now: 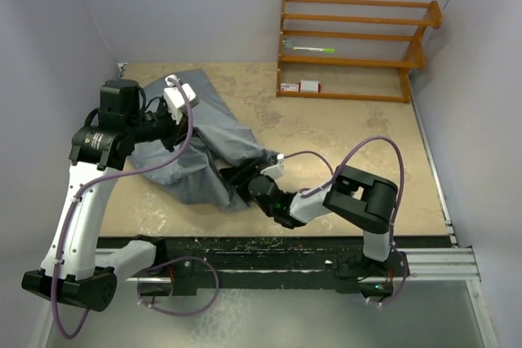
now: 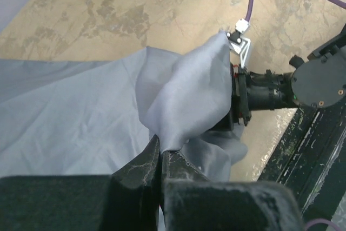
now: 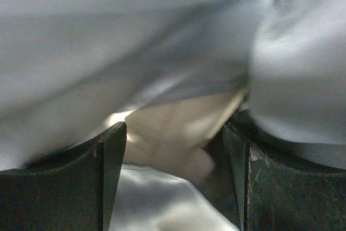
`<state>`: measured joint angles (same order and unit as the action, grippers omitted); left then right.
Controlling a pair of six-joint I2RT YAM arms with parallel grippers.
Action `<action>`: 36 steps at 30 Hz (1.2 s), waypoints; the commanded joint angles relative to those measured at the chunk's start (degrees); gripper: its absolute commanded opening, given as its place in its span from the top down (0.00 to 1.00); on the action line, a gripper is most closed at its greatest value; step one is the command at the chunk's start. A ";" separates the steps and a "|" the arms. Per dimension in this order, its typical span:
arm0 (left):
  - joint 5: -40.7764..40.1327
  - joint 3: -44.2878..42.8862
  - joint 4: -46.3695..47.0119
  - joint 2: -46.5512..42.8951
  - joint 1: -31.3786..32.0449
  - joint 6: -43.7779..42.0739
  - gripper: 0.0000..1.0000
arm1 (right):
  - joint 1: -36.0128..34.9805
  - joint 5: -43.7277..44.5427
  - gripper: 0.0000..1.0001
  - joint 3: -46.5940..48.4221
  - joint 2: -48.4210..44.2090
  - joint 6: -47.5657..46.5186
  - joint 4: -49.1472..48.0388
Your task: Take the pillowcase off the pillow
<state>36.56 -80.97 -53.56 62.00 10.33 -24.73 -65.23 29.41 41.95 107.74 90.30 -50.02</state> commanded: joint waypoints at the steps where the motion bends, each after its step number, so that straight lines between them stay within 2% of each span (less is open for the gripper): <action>1: 0.59 -1.15 -0.81 -1.11 0.31 -1.42 1.00 | 1.06 5.65 0.25 1.21 1.22 -1.80 -17.01; 4: 1.12 -0.36 -1.95 -1.35 0.31 -1.55 1.00 | 2.11 5.14 0.23 4.01 3.06 -3.15 -19.54; 8: 1.93 0.24 -2.86 -1.67 0.31 -1.64 1.00 | 2.55 5.12 0.21 9.29 6.03 -4.66 -18.12; 14: 2.68 -1.96 -4.23 -1.79 0.31 0.00 1.00 | 2.57 9.78 0.23 17.38 9.77 -6.08 -16.44; 16: 3.02 -3.12 -5.30 -1.76 0.33 0.81 1.00 | 2.65 11.84 0.32 20.47 9.01 -8.71 -14.96; 18: 3.20 -4.85 -6.55 -1.79 0.26 1.50 1.00 | 3.30 13.15 0.48 21.97 6.74 -10.68 -11.27; 21: 3.20 -7.73 -7.61 -1.81 0.31 2.58 1.00 | 5.05 14.26 0.79 20.19 2.51 -12.24 -10.57; 22: 3.05 -8.75 -7.56 -1.79 0.29 2.99 1.00 | 6.02 13.81 0.91 18.87 0.73 -13.62 -12.49; 23: 2.46 -9.43 -7.23 -1.85 0.30 3.60 1.00 | 7.03 12.74 1.00 17.58 -1.44 -16.82 -14.21; 27: -4.90 -8.64 -1.06 -3.36 0.31 5.88 1.00 | 10.49 3.64 1.00 18.18 -13.06 -33.15 -8.59; 31: -15.79 -3.46 7.75 -6.08 0.26 5.64 1.00 | 11.10 -5.61 1.00 22.87 -24.67 -47.23 4.43; 33: -17.92 -0.98 10.79 -6.96 0.31 5.90 1.00 | 11.17 -7.55 1.00 25.31 -28.46 -49.67 12.23; 36: -16.32 0.92 11.16 -6.84 0.29 5.39 1.00 | 11.18 -7.02 1.00 25.32 -32.87 -48.43 23.34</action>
<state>23.53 -81.80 -50.50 55.57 10.33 -20.16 -53.63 26.11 65.87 79.96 48.99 -42.24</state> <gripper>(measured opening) 0.009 0.004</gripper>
